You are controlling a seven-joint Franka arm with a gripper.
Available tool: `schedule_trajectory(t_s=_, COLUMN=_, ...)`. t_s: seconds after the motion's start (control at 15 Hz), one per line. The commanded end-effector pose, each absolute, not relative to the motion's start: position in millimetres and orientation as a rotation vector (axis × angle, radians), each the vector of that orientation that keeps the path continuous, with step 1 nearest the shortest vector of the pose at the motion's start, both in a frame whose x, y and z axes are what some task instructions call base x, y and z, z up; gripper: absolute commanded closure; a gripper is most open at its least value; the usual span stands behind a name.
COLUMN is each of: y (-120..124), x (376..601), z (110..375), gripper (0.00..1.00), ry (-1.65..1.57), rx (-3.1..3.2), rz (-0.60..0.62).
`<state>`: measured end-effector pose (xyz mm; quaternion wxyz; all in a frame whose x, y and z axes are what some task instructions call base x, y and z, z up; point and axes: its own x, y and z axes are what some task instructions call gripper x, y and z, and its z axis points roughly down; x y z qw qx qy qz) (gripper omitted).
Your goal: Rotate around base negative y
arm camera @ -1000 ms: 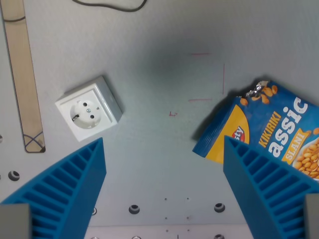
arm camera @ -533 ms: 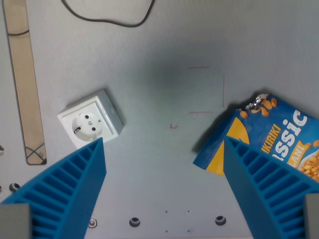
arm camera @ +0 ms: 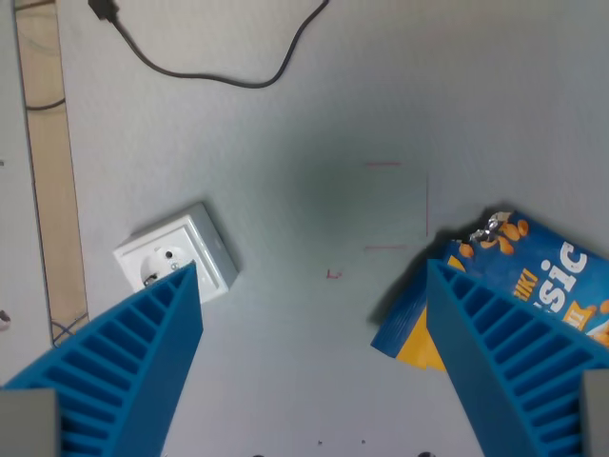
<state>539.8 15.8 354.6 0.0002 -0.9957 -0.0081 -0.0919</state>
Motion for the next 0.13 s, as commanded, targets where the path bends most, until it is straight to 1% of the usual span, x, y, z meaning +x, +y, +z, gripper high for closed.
schedule_trajectory(t_s=0.07, y=15.1, x=522.5, z=354.2, gripper=0.0, ry=-0.025, rx=-3.051, rz=-0.783)
schedule_trajectory(t_s=0.13, y=15.1, x=522.5, z=354.2, gripper=0.0, ry=-0.025, rx=-3.045, rz=-0.803)
